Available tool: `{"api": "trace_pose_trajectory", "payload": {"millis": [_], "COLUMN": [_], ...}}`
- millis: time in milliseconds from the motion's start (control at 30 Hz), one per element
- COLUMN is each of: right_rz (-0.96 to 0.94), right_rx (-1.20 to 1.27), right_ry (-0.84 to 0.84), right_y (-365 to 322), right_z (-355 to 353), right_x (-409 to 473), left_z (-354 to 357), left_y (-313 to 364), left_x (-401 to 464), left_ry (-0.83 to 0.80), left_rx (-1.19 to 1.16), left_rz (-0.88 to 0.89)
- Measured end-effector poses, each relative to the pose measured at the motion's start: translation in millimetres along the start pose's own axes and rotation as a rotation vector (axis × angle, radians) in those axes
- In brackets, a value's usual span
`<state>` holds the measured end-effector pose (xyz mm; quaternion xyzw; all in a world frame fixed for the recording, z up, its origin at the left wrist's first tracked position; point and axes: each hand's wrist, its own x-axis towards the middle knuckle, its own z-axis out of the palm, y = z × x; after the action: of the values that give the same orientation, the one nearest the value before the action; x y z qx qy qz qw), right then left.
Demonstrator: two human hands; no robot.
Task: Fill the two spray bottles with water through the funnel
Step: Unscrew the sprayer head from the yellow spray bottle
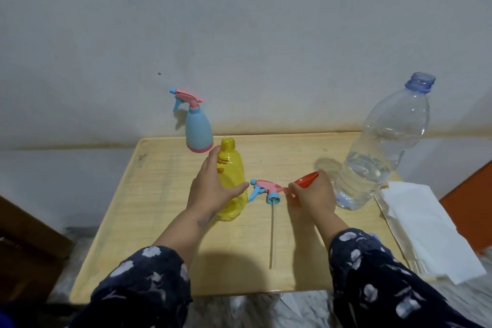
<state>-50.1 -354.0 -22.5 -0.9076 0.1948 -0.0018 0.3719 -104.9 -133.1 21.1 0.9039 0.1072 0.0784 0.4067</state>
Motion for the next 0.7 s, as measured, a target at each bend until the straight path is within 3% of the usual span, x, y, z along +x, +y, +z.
{"api": "trace_pose_trajectory", "payload": {"millis": [200, 400, 700], "right_rz": [-0.147, -0.243, -0.249], "right_rx": [0.354, 0.660, 0.720], "right_ry": [-0.013, -0.141, -0.117], "right_y": [-57.3, -122.2, -136.1], "right_z": [-30.1, -48.3, -55.0], "right_x": [-14.6, -41.1, -71.7], "left_z": [4.0, 6.6, 9.8], "left_y": [4.4, 15.0, 28.9], "left_x": [-5.2, -9.8, -18.5], "left_ry": [-0.062, -0.100, -0.137], "left_rx": [0.037, 0.049, 0.029], "left_rz": [0.030, 0.077, 0.133]}}
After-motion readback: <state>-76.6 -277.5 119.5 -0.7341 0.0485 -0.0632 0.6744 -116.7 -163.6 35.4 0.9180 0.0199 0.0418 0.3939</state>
